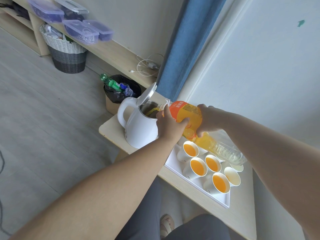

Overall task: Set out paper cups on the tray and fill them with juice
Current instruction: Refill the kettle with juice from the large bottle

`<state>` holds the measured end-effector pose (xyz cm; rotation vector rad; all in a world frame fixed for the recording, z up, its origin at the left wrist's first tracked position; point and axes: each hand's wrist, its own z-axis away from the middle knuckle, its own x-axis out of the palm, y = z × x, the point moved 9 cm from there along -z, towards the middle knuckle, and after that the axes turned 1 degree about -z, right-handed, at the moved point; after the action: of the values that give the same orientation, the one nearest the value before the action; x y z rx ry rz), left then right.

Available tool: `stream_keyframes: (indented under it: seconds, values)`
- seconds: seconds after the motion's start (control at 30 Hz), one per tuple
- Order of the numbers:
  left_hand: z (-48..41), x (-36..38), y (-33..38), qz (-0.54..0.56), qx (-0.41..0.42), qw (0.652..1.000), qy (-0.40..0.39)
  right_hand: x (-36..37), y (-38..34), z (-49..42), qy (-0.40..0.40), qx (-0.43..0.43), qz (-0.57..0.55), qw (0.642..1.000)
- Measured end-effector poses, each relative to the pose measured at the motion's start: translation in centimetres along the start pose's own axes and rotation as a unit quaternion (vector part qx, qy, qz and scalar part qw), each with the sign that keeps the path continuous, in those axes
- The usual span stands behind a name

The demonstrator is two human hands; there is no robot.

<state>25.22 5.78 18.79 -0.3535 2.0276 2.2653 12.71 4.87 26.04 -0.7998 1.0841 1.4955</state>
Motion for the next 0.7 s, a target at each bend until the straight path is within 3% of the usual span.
stream_keyframes:
  seconds: [0.7]
  values:
    - [-0.12,0.34,-0.13,0.001,-0.001,1.000,0.000,-0.30,0.34,-0.34,0.011,0.013,0.037,0.999]
